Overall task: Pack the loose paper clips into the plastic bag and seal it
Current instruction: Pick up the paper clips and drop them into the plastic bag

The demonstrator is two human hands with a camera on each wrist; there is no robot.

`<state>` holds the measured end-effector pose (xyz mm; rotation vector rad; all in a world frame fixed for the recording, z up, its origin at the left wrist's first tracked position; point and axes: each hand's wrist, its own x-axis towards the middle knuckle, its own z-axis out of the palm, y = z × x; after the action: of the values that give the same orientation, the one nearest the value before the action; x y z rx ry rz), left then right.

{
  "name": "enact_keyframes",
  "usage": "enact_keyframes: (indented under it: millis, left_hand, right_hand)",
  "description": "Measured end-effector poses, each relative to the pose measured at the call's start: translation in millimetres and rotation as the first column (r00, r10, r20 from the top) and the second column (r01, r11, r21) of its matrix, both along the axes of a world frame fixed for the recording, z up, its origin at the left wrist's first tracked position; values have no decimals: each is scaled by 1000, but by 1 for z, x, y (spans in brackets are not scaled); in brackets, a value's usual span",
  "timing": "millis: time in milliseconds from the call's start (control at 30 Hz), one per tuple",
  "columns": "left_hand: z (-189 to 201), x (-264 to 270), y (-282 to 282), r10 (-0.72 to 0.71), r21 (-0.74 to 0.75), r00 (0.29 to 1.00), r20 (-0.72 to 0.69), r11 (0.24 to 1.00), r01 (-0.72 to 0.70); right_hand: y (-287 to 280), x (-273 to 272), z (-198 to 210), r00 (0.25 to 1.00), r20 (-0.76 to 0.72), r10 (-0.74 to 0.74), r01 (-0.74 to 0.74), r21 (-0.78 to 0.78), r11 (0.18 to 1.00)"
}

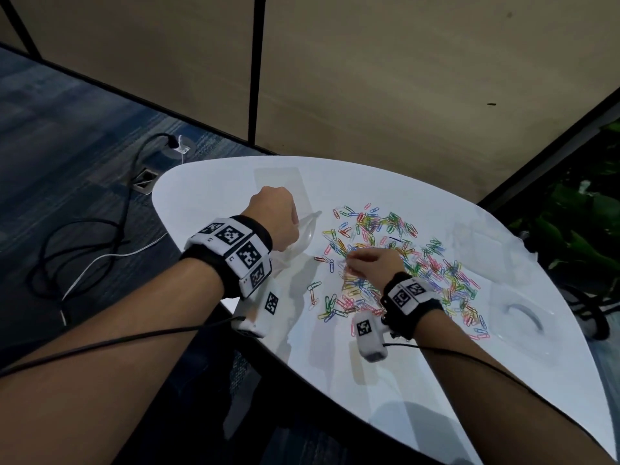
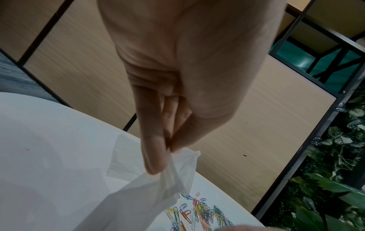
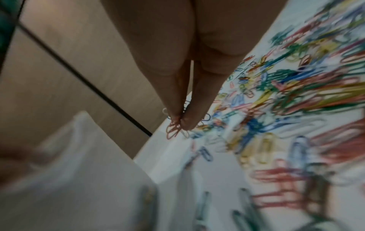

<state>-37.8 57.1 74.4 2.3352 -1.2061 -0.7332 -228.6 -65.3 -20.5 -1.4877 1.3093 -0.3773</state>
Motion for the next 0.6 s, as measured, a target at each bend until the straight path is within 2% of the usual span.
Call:
enact_keyframes:
  millis: [100, 167, 233, 333, 467, 533, 600]
  left_hand:
    - [-1, -3, -2, 0, -1, 1000, 3, 1000, 0]
    - [-2, -6, -4, 5, -11, 1000, -3, 1000, -5]
    - [-2, -8, -5, 11, -23, 1000, -20, 1000, -11]
    - [-3, -11, -7, 8, -45, 999, -36, 999, -10]
    - [-6, -11, -10, 3, -43, 999, -48, 999, -5]
    - [-9, -12, -11, -11, -38, 998, -59, 999, 9]
    - [-11, -13, -11, -15, -39, 998, -58, 999, 12]
  right_hand:
    - [5, 13, 26, 929, 349, -124, 48, 220, 974]
    - [14, 26, 40, 871, 464, -163, 11, 311, 950]
    - [24, 40, 48, 834, 518, -189, -23, 375, 927]
    - [38, 58, 48, 850, 499, -169, -55, 402, 914]
    - [44, 68, 42, 899, 408, -160, -3, 371, 929]
    - [40, 71, 39, 927, 347, -140, 21, 324, 946]
    - [37, 74, 34, 966, 252, -58, 0, 225, 974]
